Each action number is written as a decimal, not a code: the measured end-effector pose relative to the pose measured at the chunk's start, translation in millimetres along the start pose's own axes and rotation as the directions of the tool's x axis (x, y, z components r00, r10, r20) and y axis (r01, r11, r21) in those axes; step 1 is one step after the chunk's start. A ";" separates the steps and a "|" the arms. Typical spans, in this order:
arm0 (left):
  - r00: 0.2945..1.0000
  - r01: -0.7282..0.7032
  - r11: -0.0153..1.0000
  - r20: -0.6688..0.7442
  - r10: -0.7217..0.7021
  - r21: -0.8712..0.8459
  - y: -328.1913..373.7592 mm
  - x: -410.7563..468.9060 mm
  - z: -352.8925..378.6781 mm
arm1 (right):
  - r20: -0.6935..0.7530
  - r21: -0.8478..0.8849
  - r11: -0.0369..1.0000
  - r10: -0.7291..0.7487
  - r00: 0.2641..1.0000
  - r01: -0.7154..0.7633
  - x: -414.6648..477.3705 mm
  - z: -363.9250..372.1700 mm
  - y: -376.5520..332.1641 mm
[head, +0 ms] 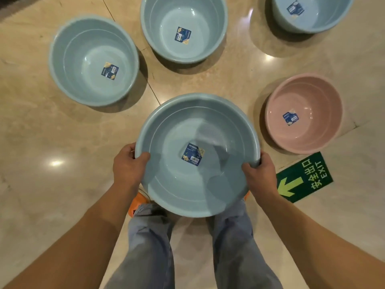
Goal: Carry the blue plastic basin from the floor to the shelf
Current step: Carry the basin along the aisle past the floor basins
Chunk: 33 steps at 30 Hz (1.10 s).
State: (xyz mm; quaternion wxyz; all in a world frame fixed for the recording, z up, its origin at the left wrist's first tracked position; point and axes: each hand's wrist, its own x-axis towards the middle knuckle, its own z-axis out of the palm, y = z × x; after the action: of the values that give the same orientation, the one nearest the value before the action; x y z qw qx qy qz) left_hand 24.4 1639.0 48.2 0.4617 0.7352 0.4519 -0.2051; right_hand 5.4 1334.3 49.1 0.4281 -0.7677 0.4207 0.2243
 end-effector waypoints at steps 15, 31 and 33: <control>0.992 0.077 0.996 0.093 -0.080 0.037 -31.0 57.1 92.6 | -0.038 -0.013 0.997 0.080 0.996 -0.081 90.0 11.6 63.9; 0.988 0.102 0.994 0.113 -0.104 0.029 -77.5 87.6 112.7 | 0.003 0.062 0.997 0.055 0.998 -0.055 114.9 45.4 113.5; 0.985 0.122 0.992 0.123 -0.122 0.002 -68.5 83.1 112.8 | 0.014 0.108 0.991 0.078 0.997 -0.079 119.2 38.8 107.3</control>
State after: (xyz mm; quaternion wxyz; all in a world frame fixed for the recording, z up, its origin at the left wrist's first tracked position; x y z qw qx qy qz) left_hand 21.1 1592.2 -100.5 0.4775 0.6907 0.4674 -0.2767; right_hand -18.9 1283.0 -105.8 0.4620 -0.7251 0.4601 0.2217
